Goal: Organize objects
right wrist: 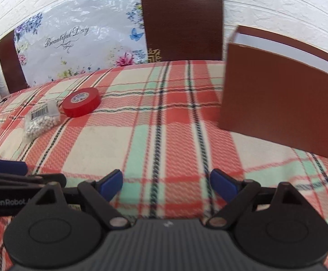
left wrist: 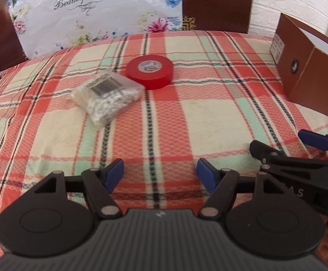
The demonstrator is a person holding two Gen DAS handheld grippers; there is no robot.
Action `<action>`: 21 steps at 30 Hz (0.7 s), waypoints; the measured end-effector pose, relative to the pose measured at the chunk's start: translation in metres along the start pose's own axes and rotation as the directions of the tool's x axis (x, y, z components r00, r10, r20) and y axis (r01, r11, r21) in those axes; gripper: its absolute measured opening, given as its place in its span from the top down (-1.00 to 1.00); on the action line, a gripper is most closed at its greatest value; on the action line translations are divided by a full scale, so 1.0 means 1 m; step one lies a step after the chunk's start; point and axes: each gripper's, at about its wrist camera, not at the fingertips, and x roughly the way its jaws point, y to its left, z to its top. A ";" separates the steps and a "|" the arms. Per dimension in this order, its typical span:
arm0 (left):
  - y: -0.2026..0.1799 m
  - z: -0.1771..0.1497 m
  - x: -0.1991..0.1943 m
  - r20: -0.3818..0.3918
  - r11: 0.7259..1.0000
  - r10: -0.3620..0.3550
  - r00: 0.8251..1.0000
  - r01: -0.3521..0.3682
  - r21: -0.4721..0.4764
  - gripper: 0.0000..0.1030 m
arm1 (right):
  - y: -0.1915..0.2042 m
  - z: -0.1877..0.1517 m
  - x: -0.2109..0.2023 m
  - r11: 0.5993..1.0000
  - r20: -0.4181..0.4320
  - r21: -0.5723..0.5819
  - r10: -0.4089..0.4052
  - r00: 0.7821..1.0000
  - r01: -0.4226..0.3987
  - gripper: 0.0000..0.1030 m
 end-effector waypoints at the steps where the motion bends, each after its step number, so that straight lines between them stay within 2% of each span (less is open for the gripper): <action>1: 0.002 -0.001 0.000 0.002 1.000 0.003 1.000 -0.003 -0.001 -0.47 | 0.004 0.000 0.002 1.000 0.007 -0.017 -0.002 1.000 0.002 -0.77; 5: 0.010 -0.002 -0.002 0.010 1.000 -0.006 1.000 0.007 -0.017 -0.49 | 0.005 -0.003 0.001 1.000 0.027 -0.022 0.014 1.000 -0.014 -0.77; 8: 0.028 0.001 -0.003 0.010 0.997 -0.010 1.000 0.011 -0.083 -0.49 | 0.003 -0.005 -0.001 1.000 0.035 -0.012 0.026 0.999 -0.025 -0.77; 11: 0.054 0.010 -0.009 0.029 0.980 -0.023 0.999 0.028 -0.194 -0.49 | 0.004 -0.007 -0.002 0.999 0.041 -0.018 0.032 0.999 -0.031 -0.77; 15: 0.080 0.027 -0.015 0.091 0.964 0.038 0.995 -0.012 -0.266 -0.53 | 0.002 -0.007 -0.003 0.999 0.047 -0.012 0.044 0.998 -0.043 -0.78; 17: 0.095 0.037 -0.010 0.085 0.949 0.055 0.995 -0.025 -0.315 -0.55 | 0.001 -0.008 -0.003 0.998 0.053 -0.005 0.055 0.997 -0.055 -0.79; 19: 0.110 0.047 -0.001 0.071 0.931 0.041 0.997 -0.012 -0.366 -0.55 | -0.001 -0.009 -0.004 0.998 0.057 0.001 0.066 0.996 -0.066 -0.81; 21: 0.117 0.055 0.013 0.048 0.927 0.028 0.998 -0.008 -0.374 -0.55 | -0.002 -0.009 -0.004 0.997 0.061 0.003 0.073 0.996 -0.073 -0.82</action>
